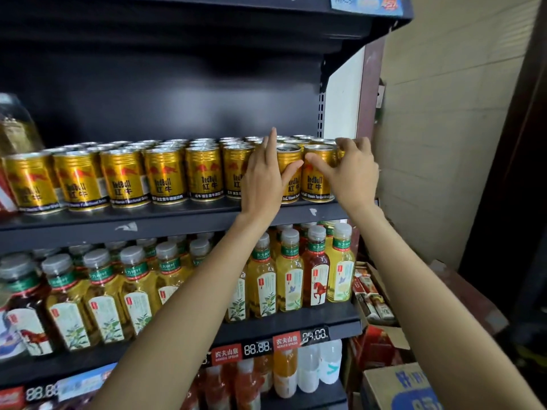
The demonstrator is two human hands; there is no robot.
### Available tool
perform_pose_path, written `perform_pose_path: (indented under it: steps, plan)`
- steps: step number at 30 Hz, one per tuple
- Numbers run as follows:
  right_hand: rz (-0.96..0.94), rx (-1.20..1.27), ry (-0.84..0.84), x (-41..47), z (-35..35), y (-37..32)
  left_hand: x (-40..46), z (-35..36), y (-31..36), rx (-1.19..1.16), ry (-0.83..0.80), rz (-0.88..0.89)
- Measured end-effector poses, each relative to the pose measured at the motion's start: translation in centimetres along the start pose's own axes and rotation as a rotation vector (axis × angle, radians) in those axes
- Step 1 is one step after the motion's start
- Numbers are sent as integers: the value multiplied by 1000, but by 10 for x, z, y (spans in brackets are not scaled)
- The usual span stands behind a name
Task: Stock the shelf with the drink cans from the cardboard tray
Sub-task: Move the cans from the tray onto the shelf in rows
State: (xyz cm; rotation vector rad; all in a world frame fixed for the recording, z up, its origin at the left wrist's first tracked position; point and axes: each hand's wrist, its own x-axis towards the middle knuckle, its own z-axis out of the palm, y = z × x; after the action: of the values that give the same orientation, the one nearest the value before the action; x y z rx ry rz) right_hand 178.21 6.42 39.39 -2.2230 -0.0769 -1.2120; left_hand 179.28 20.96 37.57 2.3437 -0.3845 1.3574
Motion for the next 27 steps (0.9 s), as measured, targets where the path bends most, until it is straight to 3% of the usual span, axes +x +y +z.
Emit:
perform_pose_path:
  steps: [6, 14, 18, 27]
  plan:
    - [-122, 136, 31, -34, 11, 21, -8, -3, -25, 431, -24, 224]
    - [-146, -51, -47, -33, 23, 18, -3, -11, -33, 562, -117, 243]
    - [-248, -319, 62, -28, 23, 21, 2, -13, -37, 556, -131, 253]
    - [-244, -399, 22, -3, 30, 23, 11, -9, -36, 468, -147, 248]
